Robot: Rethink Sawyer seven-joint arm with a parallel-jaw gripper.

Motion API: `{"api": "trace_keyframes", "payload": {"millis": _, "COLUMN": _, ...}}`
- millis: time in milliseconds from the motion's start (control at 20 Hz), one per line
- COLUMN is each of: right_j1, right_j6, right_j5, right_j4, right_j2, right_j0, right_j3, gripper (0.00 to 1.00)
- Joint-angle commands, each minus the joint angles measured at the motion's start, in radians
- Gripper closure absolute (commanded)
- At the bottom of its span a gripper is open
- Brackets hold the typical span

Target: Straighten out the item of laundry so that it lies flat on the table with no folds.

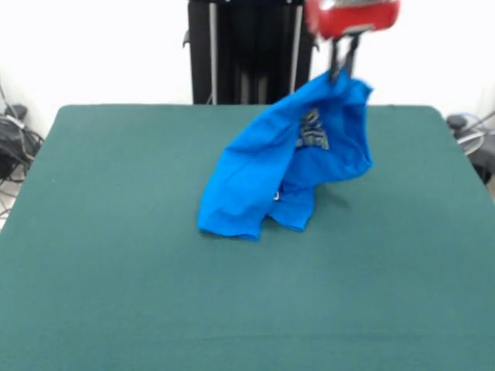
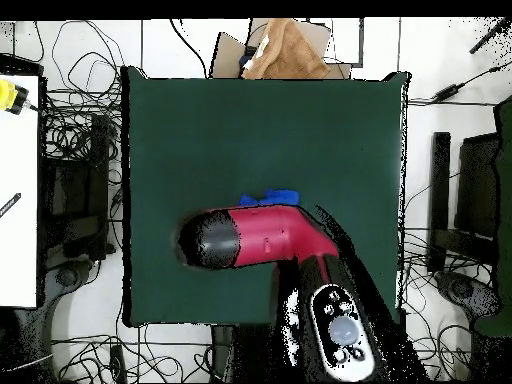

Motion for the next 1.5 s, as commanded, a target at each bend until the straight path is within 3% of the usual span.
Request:
{"api": "trace_keyframes", "payload": {"millis": 50, "right_j1": -0.128, "right_j6": 0.436, "right_j5": 0.186, "right_j4": 0.102, "right_j2": -0.103, "right_j0": 0.214, "right_j3": -0.014, "gripper": 1.0}}
{"api": "trace_keyframes", "payload": {"millis": 400, "right_j1": -0.184, "right_j6": 0.613, "right_j5": 0.446, "right_j4": 0.119, "right_j2": -0.173, "right_j0": 0.392, "right_j3": -0.16, "gripper": 1.0}}
{"api": "trace_keyframes", "payload": {"millis": 700, "right_j1": -0.214, "right_j6": 0.709, "right_j5": 0.606, "right_j4": 0.116, "right_j2": -0.181, "right_j0": 0.463, "right_j3": -0.253, "gripper": 1.0}}
{"api": "trace_keyframes", "payload": {"millis": 900, "right_j1": -0.208, "right_j6": 0.716, "right_j5": 0.621, "right_j4": 0.132, "right_j2": -0.173, "right_j0": 0.467, "right_j3": -0.275, "gripper": 1.0}}
{"api": "trace_keyframes", "payload": {"millis": 1200, "right_j1": -0.215, "right_j6": 0.631, "right_j5": 0.464, "right_j4": 0.15, "right_j2": -0.185, "right_j0": 0.419, "right_j3": -0.158, "gripper": 1.0}}
{"api": "trace_keyframes", "payload": {"millis": 1500, "right_j1": -0.177, "right_j6": 0.394, "right_j5": 0.158, "right_j4": 0.191, "right_j2": -0.15, "right_j0": 0.283, "right_j3": 0.024, "gripper": 1.0}}
